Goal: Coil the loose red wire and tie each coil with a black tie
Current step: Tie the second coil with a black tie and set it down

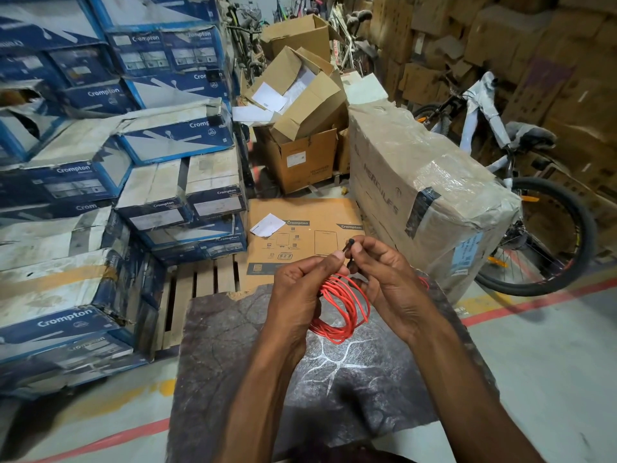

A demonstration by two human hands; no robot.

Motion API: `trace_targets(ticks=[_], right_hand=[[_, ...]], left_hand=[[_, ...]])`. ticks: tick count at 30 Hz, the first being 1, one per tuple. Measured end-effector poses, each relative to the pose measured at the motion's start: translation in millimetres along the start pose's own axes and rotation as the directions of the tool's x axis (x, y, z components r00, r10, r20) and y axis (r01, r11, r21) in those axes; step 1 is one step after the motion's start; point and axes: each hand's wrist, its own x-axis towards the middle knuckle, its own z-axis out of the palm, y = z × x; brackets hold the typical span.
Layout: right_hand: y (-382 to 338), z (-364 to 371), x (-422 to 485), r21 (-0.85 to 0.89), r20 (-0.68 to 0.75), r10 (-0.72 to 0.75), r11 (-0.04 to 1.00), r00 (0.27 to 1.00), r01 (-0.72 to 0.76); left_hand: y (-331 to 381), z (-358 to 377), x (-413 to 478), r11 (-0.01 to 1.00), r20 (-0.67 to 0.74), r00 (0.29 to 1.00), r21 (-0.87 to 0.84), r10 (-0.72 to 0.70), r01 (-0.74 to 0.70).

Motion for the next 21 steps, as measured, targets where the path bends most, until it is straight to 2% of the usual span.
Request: trace_targets(ticks=[8, 21], right_hand=[[-3.0, 2.3, -4.0, -0.045, 0.001, 0.0, 0.999, 1.0, 0.0], [-3.6, 5.9, -5.3, -0.022, -0.015, -0.021, 1.0, 1.0, 0.021]], left_hand=[[-2.3, -1.4, -0.3, 1.0, -0.002, 1.0, -0.009, -0.013, 0.013], [-3.3, -5.0, -0.9, 1.0, -0.003, 1.0, 0.015, 0.006, -0.006]])
